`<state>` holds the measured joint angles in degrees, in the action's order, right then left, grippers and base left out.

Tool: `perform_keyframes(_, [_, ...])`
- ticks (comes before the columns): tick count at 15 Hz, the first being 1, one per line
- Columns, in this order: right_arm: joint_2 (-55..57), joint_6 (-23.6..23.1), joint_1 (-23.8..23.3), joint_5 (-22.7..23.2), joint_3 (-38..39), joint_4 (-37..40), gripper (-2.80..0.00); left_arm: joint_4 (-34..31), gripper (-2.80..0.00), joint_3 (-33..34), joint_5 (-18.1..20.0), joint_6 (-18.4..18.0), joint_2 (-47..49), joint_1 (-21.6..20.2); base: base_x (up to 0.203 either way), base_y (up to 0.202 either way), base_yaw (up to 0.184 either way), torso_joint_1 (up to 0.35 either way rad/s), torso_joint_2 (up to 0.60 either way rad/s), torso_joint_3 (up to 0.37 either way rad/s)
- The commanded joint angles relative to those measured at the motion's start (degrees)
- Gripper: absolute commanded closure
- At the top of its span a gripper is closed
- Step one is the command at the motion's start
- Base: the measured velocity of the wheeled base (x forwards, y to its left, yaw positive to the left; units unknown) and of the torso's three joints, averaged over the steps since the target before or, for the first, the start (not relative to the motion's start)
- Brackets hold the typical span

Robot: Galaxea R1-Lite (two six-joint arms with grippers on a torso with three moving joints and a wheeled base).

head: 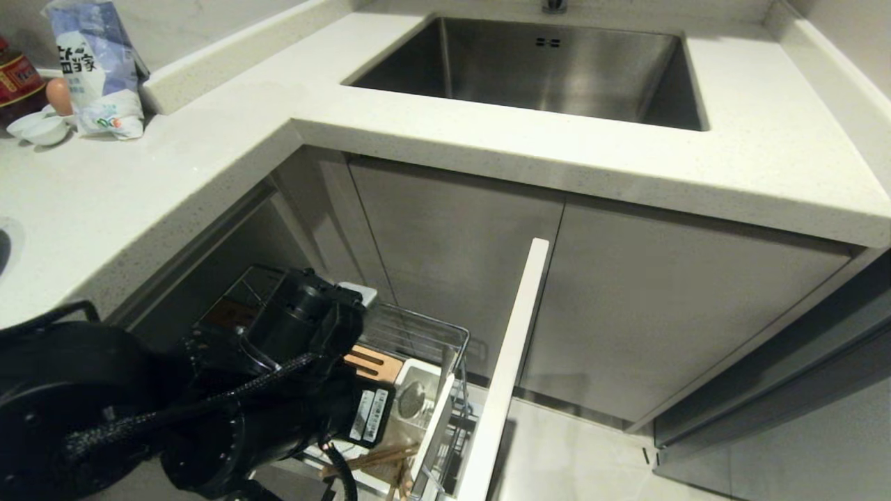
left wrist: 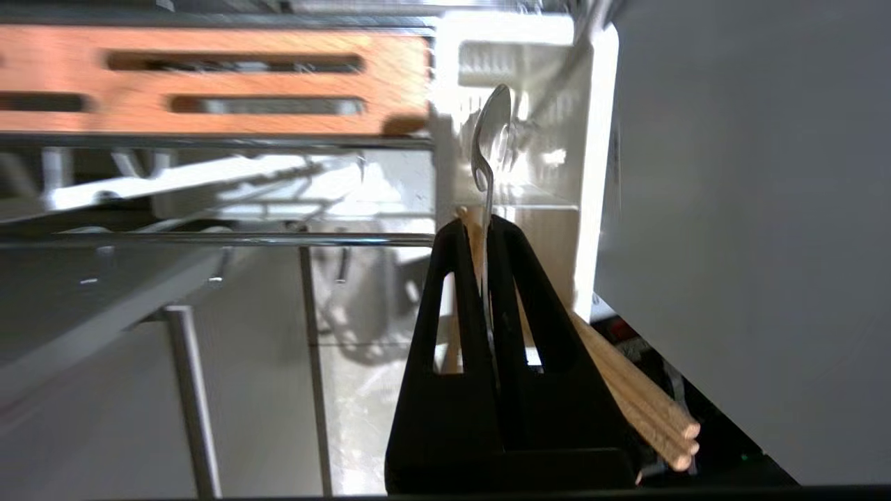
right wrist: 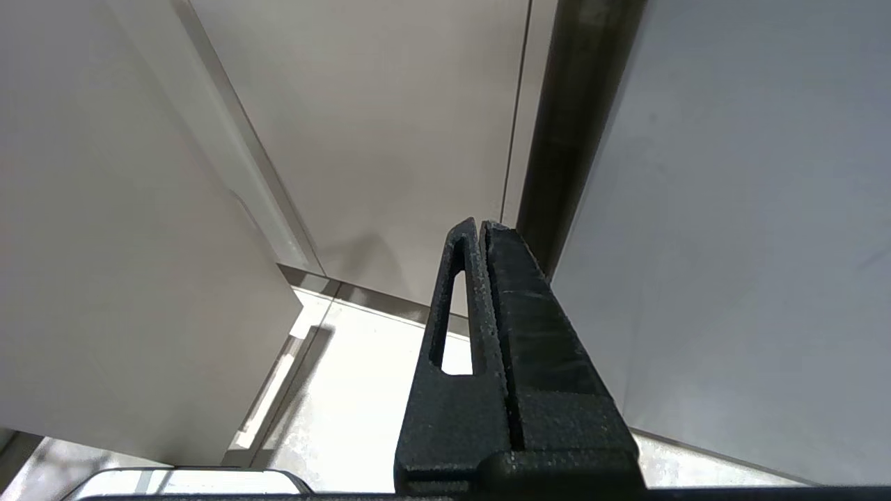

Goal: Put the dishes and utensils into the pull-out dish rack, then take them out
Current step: Take the spoon out of the cupboard

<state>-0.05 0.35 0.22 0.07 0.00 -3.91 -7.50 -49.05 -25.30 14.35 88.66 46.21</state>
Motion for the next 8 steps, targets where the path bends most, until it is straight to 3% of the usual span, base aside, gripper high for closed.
perform_keyframes(1, [-0.04,0.00,0.04,0.01,1.32,-0.04,0.00,-0.14,0.00,-0.34,-2.17,-0.02,-2.97,0.63,0.000,0.000,0.000,0.000,0.00,0.000])
perform_keyframes(8, [-0.04,0.00,0.04,0.01,1.32,-0.04,0.00,-6.62,0.00,-4.07,-5.00,-0.09,-11.18,3.44,0.000,0.000,0.000,0.000,0.00,0.000])
